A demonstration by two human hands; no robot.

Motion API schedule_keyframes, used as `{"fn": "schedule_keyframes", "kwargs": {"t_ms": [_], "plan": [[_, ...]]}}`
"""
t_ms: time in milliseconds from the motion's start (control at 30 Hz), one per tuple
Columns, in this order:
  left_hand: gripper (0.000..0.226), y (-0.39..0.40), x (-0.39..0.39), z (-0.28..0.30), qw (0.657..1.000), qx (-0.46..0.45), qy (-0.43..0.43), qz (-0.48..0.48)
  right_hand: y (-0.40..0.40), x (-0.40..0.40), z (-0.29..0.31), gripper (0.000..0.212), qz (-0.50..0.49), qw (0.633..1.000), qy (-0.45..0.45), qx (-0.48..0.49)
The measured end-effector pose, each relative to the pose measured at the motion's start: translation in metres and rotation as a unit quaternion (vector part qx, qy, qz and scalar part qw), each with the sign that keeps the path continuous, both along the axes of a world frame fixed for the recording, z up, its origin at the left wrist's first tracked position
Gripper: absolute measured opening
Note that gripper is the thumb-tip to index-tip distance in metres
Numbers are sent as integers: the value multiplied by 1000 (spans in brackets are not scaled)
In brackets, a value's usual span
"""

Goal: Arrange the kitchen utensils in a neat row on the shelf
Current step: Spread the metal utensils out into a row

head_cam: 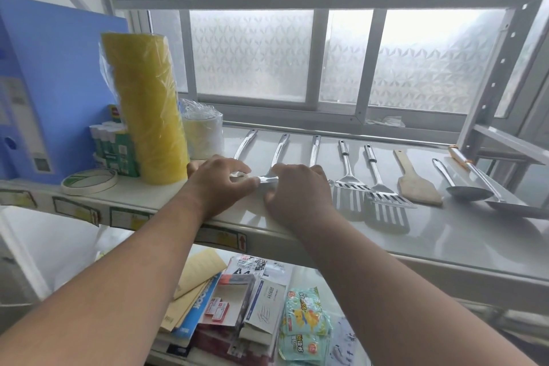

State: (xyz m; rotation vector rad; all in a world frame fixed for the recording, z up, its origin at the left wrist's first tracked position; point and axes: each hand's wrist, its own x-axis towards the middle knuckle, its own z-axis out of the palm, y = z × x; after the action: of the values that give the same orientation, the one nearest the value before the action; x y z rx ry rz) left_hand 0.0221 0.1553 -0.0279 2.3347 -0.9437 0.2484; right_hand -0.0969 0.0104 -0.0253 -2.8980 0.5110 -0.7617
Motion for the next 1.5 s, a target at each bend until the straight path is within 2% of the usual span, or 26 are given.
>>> {"fn": "schedule_keyframes", "kwargs": {"t_ms": [100, 267, 400, 567, 767, 867, 1067, 1167, 1300, 1400, 1500], "plan": [[70, 1, 1, -1, 1000, 12, -7, -5, -1, 1, 0, 34, -2, 1000, -2, 15], [65, 0, 1, -1, 999, 16, -22, -21, -2, 6, -5, 33, -24, 999, 8, 48], [56, 0, 2, -1, 1000, 10, -13, -17, -3, 9, -6, 12, -30, 997, 37, 56], [51, 0, 2, 0, 999, 11, -11, -27, -3, 5, -2, 18, -10, 999, 41, 30], [59, 0, 4, -1, 999, -1, -7, -43, -3, 5, -2, 17, -13, 999, 29, 34], [55, 0, 4, -2, 999, -12, -7, -49, -1, 1, 4, 23, -12, 999, 39, 20], [45, 0, 6, -3, 998, -21, 1, -61, -2, 2, 4, 21, -11, 999, 29, 16], [41, -3, 6, -4, 999, 2, -15, -43, -5, 8, -2, 22, -8, 1000, 8, 17], [63, -5, 1, -2, 999, 22, -11, -45, -5, 9, -6, 26, 16, 1000, -13, 3], [56, -1, -1, -2, 998, 25, -39, -44, 0, 1, -2, 29, 43, 998, -46, -13], [57, 6, -4, -2, 996, 1, -76, -52, 2, -27, 2, 42, 64, 995, -82, -9]]}}
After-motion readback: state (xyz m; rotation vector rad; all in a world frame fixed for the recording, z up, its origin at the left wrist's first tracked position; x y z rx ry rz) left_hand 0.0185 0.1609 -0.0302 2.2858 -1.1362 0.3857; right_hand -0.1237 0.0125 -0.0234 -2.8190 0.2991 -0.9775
